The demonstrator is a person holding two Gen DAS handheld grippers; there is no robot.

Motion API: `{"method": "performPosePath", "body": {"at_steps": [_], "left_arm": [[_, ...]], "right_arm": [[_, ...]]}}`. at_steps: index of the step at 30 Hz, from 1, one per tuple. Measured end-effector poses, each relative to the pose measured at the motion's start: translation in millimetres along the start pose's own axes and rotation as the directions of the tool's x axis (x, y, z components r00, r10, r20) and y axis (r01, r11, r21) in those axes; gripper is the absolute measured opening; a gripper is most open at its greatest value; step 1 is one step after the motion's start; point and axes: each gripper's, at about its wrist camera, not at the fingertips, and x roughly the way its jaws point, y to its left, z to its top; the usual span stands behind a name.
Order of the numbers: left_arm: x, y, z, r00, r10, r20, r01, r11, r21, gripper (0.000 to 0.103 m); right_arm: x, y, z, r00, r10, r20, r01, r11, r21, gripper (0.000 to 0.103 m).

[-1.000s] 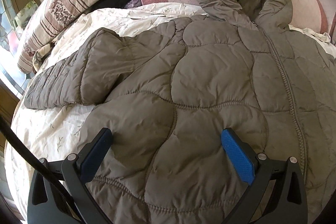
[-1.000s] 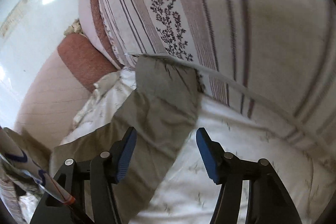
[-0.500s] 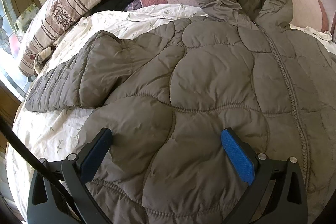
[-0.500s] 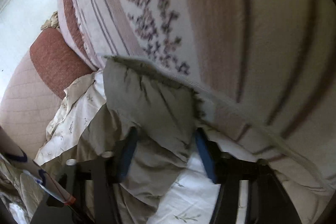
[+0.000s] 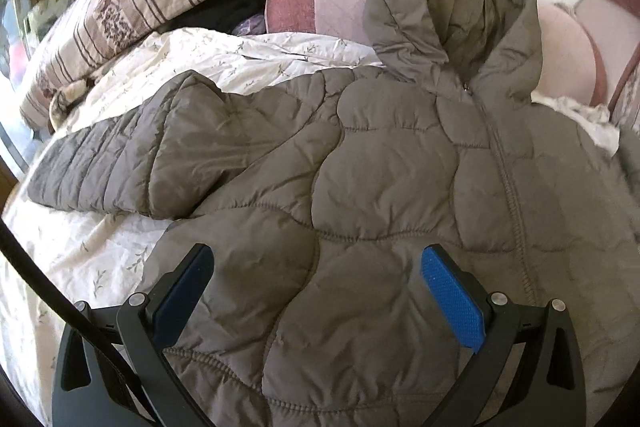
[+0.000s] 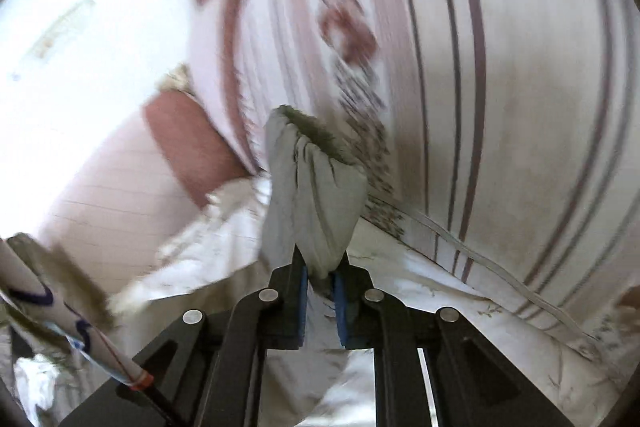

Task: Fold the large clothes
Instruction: 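Lift the sleeve with the right tool, lay it across the body, open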

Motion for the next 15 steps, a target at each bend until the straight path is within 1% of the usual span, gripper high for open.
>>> {"method": "performPosePath", "body": {"at_steps": [1,2,5,8,12,15], "left_arm": [[0,2,0,1.000,-0.007,-0.008,0.007,1.000,-0.014,0.103],[0,5,1,1.000,-0.017,-0.014,0.017,0.999,-0.030,0.103],[-1,14,4,0.998,-0.049,-0.030,0.047,0.996,-0.074,0.103],[-6,23,7,0.998,-0.056,-0.024,0.053,0.993,-0.103,0.103],[-18,40,14,0.999,-0.040,0.009,0.041,0.989,-0.144,0.103],[-25,59,21,0.999,-0.007,0.032,0.012,0.984,-0.180,0.103]], "right_arm": [[-12,3,0,1.000,0.013,0.011,-0.013,1.000,-0.007,0.012],[-29,13,3,0.999,0.038,0.028,-0.038,0.999,-0.023,0.012],[-64,41,5,0.995,0.089,0.050,-0.085,0.994,-0.072,0.012],[-98,67,2,0.985,0.161,0.054,-0.155,0.982,-0.105,0.012],[-131,114,-10,0.968,0.244,0.051,-0.233,0.959,-0.162,0.012],[-152,148,-19,0.952,0.303,0.035,-0.291,0.936,-0.197,0.012]]}}
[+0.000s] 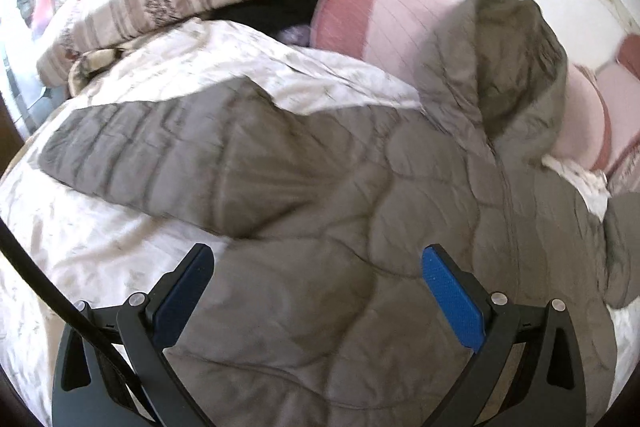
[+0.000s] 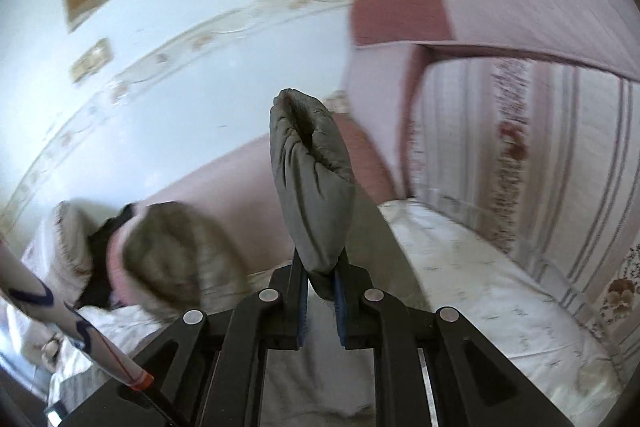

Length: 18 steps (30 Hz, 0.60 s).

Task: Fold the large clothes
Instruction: 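Lift the sleeve with the right tool, lay it across the body, open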

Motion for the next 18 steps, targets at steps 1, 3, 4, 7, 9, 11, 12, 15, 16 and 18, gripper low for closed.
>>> {"method": "performPosePath", "body": {"at_steps": [1,3,4,7,9,11,12,15,16,18], "left_arm": [[-2,5,2,1.000,0.007,0.004,-0.007,1.000,-0.007,0.103],[-5,14,6,1.000,0.026,0.014,-0.025,0.999,-0.023,0.103],[-7,19,9,0.999,0.034,0.018,-0.033,0.999,-0.030,0.103],[-11,30,12,0.998,0.054,0.030,-0.052,0.997,-0.055,0.103],[-13,36,14,0.998,0.051,0.027,-0.049,0.996,-0.071,0.103],[-14,39,15,0.999,0.044,0.021,-0.042,0.996,-0.079,0.103],[-13,39,15,0.999,0.045,0.018,-0.043,0.996,-0.080,0.103],[-14,42,16,0.999,0.046,0.016,-0.045,0.995,-0.086,0.103],[-14,43,16,0.999,0.045,0.014,-0.044,0.995,-0.089,0.103],[-13,45,16,0.999,0.047,0.010,-0.045,0.995,-0.094,0.103]], "right_arm": [[-4,9,0,1.000,0.016,-0.004,-0.016,1.000,-0.006,0.012],[-6,35,-7,0.998,0.053,-0.016,-0.054,0.998,-0.021,0.012],[-8,48,-10,0.996,0.081,-0.027,-0.081,0.996,-0.028,0.012],[-7,77,-22,0.989,0.139,-0.055,-0.142,0.989,-0.042,0.012],[-2,94,-33,0.982,0.171,-0.080,-0.176,0.983,-0.061,0.012],[0,112,-49,0.975,0.194,-0.108,-0.202,0.977,-0.070,0.012],[3,119,-56,0.970,0.209,-0.127,-0.219,0.973,-0.072,0.012],[14,145,-87,0.950,0.248,-0.188,-0.269,0.958,-0.095,0.012],[19,151,-97,0.943,0.260,-0.208,-0.285,0.953,-0.099,0.012],[28,165,-117,0.927,0.283,-0.248,-0.315,0.944,-0.098,0.012]]}}
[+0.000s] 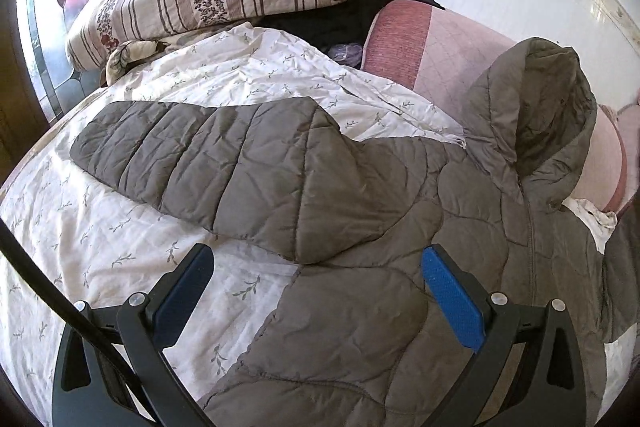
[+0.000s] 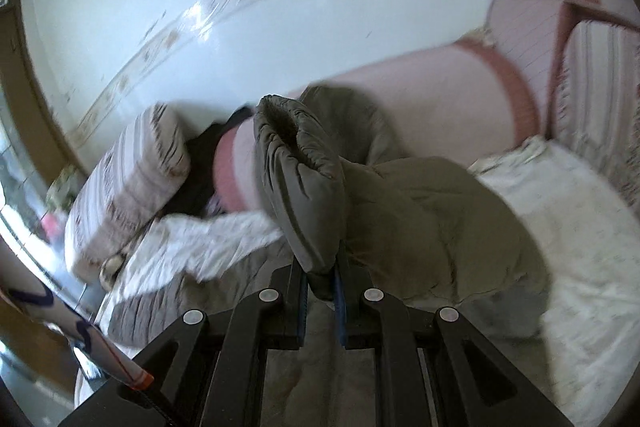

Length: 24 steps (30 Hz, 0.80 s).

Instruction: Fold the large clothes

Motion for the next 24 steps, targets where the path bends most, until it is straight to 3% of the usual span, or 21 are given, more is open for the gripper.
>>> {"method": "performPosePath", "body": {"at_steps": [4,12,15,17,22,24], "left_arm": [[4,3,0,1.000,0.010,-0.019,-0.010,1.000,-0.013,0.103],[15,13,0,0.998,0.029,-0.056,-0.032,0.998,-0.045,0.103],[16,12,0,0.998,0.031,-0.058,-0.034,0.998,-0.044,0.103],[17,10,0,0.998,0.029,-0.055,-0.031,0.999,-0.036,0.103],[18,3,-2,0.998,0.022,-0.052,-0.023,1.000,-0.020,0.103],[18,-1,-4,0.998,0.018,-0.053,-0.019,1.000,-0.009,0.103]], "right_arm": [[35,11,-24,0.997,0.031,-0.074,-0.031,1.000,0.006,0.012],[101,16,-80,0.967,0.093,-0.235,-0.085,0.995,0.046,0.013],[108,20,-94,0.956,0.111,-0.273,-0.107,0.994,0.028,0.021],[102,24,-97,0.948,0.134,-0.290,-0.141,0.990,-0.005,0.039],[59,11,-90,0.967,0.163,-0.193,-0.183,0.979,-0.088,0.042],[40,-16,-87,0.990,0.095,-0.105,-0.104,0.991,-0.084,0.042]]}}
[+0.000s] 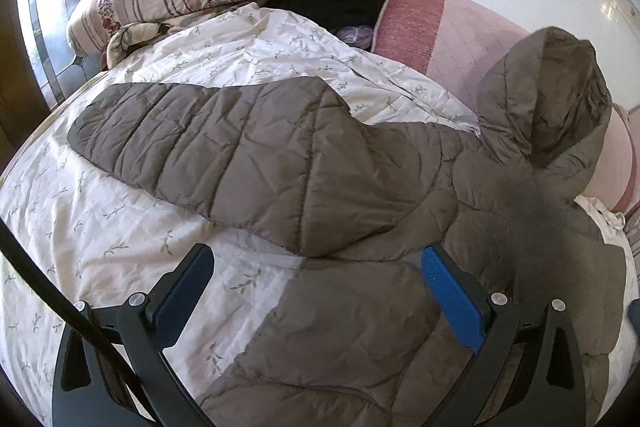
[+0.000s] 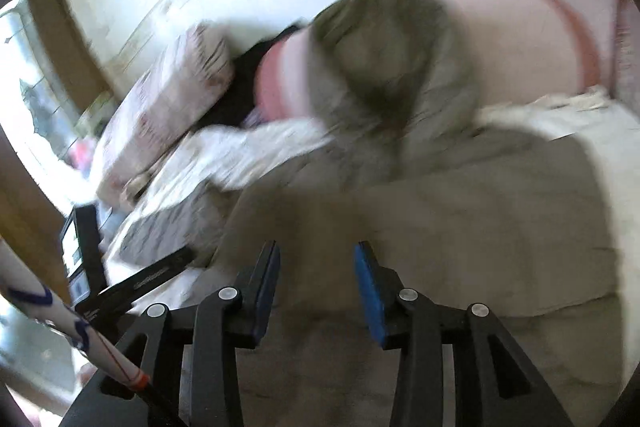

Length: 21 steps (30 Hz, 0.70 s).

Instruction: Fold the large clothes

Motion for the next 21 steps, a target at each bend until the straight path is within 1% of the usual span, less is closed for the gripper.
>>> {"method": "performPosePath", "body": {"at_steps": [1,2,3,4,5,7,8,9,11,13,15,17,20,21], "left_arm": [[1,-4,-2,1.000,-0.004,-0.001,0.004,1.000,0.013,0.103],[1,-8,-4,1.000,-0.004,0.000,0.004,1.000,0.025,0.103],[2,-11,-5,1.000,-0.004,0.003,0.004,0.999,0.037,0.103],[2,-16,-7,1.000,-0.007,0.008,0.007,0.999,0.052,0.103],[3,-20,-9,1.000,-0.010,0.011,0.009,0.998,0.067,0.103],[6,-30,-12,1.000,-0.013,0.014,0.011,0.995,0.099,0.103],[9,-35,-15,1.000,-0.012,0.013,0.010,0.993,0.116,0.103],[12,-38,-17,1.000,-0.007,0.008,0.006,0.992,0.126,0.103],[22,-46,-21,1.000,0.008,-0.012,-0.006,0.988,0.152,0.103],[33,-51,-26,0.999,0.023,-0.037,-0.017,0.985,0.171,0.103],[42,-53,-30,0.997,0.048,-0.063,-0.036,0.983,0.182,0.103],[47,-49,-31,0.995,0.052,-0.080,-0.037,0.984,0.175,0.103],[51,-49,-35,0.992,0.090,-0.093,-0.070,0.979,0.191,0.103],[52,-49,-36,0.992,0.091,-0.092,-0.071,0.977,0.199,0.103]], "right_arm": [[-5,-11,-1,0.999,-0.035,0.019,0.034,0.999,0.012,0.042],[-10,-28,-3,0.996,-0.087,0.034,0.086,0.996,0.039,0.040],[-11,-47,-7,0.988,-0.149,0.033,0.147,0.986,0.073,0.036],[-10,-63,-11,0.976,-0.217,0.024,0.214,0.972,0.094,0.031],[-8,-74,-13,0.965,-0.260,0.017,0.257,0.961,0.100,0.029],[-4,-94,-15,0.944,-0.330,0.012,0.328,0.940,0.093,0.027],[1,-107,-15,0.921,-0.389,-0.004,0.388,0.917,0.090,0.026],[3,-119,-14,0.910,-0.413,-0.019,0.413,0.905,0.105,0.026],[7,-140,-17,0.896,-0.442,-0.052,0.444,0.885,0.140,0.026],[19,-156,-20,0.886,-0.447,-0.125,0.463,0.871,0.165,0.026],[25,-166,-24,0.895,-0.417,-0.155,0.442,0.873,0.204,0.026],[30,-168,-23,0.901,-0.402,-0.160,0.430,0.873,0.229,0.026],[29,-168,-26,0.900,-0.404,-0.166,0.433,0.871,0.230,0.026],[29,-168,-25,0.899,-0.406,-0.166,0.435,0.870,0.233,0.026]]}}
